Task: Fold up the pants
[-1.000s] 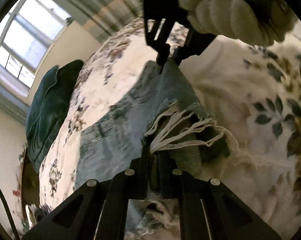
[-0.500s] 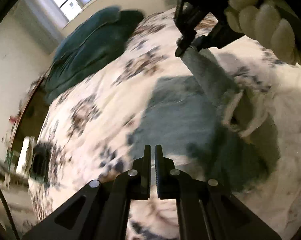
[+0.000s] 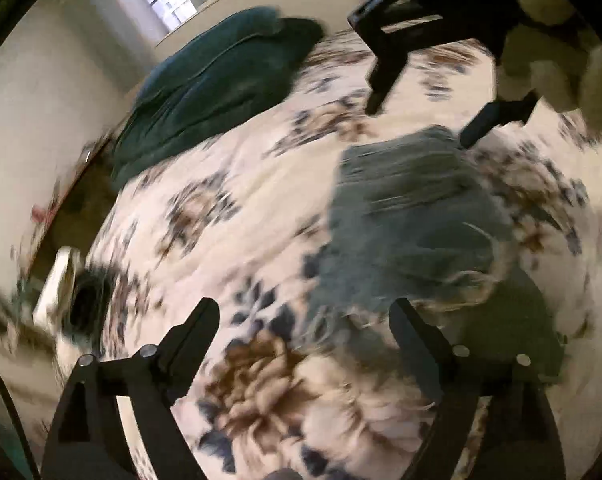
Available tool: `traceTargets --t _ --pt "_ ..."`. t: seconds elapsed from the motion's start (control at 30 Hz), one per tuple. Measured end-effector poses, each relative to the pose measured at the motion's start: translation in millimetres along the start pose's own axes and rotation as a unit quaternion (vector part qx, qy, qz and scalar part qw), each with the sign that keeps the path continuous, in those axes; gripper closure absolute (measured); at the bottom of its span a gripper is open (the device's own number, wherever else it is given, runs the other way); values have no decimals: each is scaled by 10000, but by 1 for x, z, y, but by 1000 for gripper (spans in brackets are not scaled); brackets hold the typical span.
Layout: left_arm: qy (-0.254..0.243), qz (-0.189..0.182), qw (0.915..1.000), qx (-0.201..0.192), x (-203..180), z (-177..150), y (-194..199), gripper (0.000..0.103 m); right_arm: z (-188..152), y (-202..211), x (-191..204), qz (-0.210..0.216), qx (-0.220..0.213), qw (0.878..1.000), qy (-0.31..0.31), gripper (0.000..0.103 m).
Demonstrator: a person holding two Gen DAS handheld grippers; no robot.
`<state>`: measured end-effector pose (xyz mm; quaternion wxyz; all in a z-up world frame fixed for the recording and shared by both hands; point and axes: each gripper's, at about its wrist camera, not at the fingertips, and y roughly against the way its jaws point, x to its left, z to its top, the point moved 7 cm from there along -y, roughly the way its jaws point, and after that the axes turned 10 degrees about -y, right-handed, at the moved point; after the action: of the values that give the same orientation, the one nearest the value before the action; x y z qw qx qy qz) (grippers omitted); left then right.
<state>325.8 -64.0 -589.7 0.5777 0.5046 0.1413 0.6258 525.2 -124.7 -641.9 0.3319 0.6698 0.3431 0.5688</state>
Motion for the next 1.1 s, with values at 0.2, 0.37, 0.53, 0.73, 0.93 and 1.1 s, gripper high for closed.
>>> traceTargets --t 0.2,0.37,0.53,0.73,0.93,1.1 --pt "-1215 -553 9903 388 -82 17 -41 16 -34 38 -114 -681 -397 9925 -930 8" --pt "-1409 -916 9834 677 -109 15 -72 37 -67 52 -177 -557 -687 9832 -1595 8" --pt "-173 -1600 9862 382 -69 14 -68 91 -101 23 -210 -333 -506 9771 -2038 8" --pt "1298 -1613 9770 513 12 -33 -59 94 -125 -10 -213 -33 -306 9770 -2109 8" --pt "2177 -1545 9461 1834 43 -121 -93 90 -118 -17 -198 203 -311 9782 -2042 8" --pt "3193 -2172 8976 2127 47 -148 -78 86 -95 -19 -179 827 -338 9745 -2061 8"
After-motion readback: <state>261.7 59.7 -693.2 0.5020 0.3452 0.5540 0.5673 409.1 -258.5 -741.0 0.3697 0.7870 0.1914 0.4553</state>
